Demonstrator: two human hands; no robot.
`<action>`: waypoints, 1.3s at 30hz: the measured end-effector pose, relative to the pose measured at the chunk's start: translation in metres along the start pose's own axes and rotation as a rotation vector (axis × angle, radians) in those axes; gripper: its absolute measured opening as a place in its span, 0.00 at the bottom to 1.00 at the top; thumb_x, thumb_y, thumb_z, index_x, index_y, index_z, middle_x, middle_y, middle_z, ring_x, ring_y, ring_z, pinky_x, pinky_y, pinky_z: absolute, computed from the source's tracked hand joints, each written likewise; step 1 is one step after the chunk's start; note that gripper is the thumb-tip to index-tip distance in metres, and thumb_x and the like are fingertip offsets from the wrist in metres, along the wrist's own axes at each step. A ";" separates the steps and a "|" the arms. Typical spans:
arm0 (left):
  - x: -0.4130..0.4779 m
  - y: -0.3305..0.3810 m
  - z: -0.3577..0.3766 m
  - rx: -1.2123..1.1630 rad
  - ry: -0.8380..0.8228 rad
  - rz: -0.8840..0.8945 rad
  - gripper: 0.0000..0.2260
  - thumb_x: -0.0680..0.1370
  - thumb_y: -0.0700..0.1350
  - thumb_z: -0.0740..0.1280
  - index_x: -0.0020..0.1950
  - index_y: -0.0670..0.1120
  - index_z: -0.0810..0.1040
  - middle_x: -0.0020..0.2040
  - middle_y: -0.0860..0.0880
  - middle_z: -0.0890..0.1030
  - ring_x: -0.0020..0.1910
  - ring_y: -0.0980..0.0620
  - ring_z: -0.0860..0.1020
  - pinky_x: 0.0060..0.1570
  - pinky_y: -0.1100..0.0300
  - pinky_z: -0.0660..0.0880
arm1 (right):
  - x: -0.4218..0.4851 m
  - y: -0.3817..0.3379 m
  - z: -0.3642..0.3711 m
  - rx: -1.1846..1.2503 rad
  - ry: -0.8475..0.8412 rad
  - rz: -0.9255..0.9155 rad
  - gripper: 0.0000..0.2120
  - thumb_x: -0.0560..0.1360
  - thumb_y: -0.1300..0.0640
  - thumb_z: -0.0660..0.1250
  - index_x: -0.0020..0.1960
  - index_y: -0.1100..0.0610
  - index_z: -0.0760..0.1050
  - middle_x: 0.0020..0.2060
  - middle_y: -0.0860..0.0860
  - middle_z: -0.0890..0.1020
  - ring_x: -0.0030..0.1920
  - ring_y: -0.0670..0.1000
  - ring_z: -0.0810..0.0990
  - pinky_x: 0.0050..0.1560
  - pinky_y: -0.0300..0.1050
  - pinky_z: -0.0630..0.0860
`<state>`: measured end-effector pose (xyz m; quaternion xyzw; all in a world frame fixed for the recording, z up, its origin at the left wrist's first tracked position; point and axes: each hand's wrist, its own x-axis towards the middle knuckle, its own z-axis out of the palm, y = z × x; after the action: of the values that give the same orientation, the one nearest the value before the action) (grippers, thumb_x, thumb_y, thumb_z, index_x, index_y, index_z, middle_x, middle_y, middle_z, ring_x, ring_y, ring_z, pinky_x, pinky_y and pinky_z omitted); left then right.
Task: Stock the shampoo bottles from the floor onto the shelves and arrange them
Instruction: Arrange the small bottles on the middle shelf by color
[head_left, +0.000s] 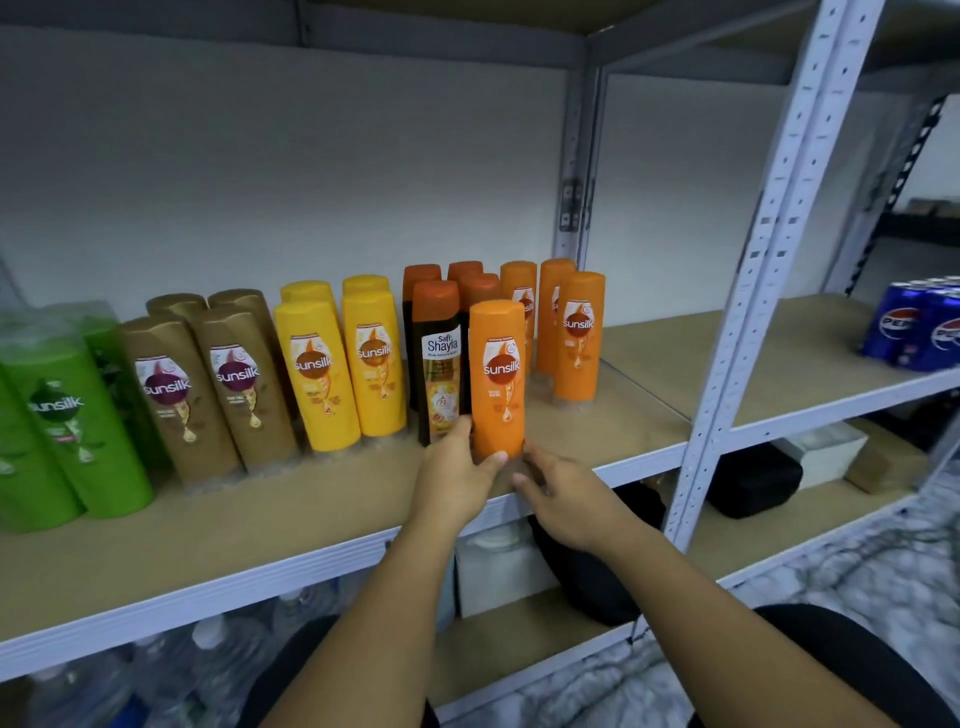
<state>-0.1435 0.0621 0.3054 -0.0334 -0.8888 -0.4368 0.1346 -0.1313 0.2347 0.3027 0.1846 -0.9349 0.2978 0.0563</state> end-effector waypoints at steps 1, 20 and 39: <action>-0.001 0.002 0.000 0.006 -0.002 -0.003 0.23 0.77 0.54 0.72 0.70 0.54 0.70 0.64 0.49 0.80 0.59 0.47 0.80 0.59 0.45 0.79 | 0.000 -0.002 -0.003 -0.008 -0.008 0.006 0.18 0.80 0.41 0.56 0.67 0.46 0.69 0.58 0.50 0.82 0.56 0.53 0.79 0.58 0.56 0.76; 0.036 0.012 0.036 0.072 -0.001 0.006 0.21 0.77 0.57 0.71 0.67 0.52 0.75 0.54 0.54 0.82 0.46 0.58 0.78 0.45 0.63 0.75 | 0.051 0.073 -0.047 -0.086 0.056 0.361 0.17 0.78 0.43 0.62 0.59 0.52 0.77 0.52 0.50 0.82 0.57 0.57 0.79 0.58 0.49 0.76; 0.085 0.024 0.083 0.209 0.199 0.062 0.23 0.76 0.58 0.72 0.67 0.55 0.69 0.57 0.55 0.81 0.45 0.60 0.80 0.48 0.61 0.79 | 0.132 0.119 -0.044 0.468 0.317 0.287 0.24 0.74 0.45 0.73 0.65 0.41 0.64 0.64 0.46 0.75 0.65 0.51 0.75 0.63 0.56 0.76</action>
<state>-0.2383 0.1371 0.2982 -0.0031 -0.9102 -0.3386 0.2385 -0.2982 0.3088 0.3034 0.0099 -0.8370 0.5350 0.1148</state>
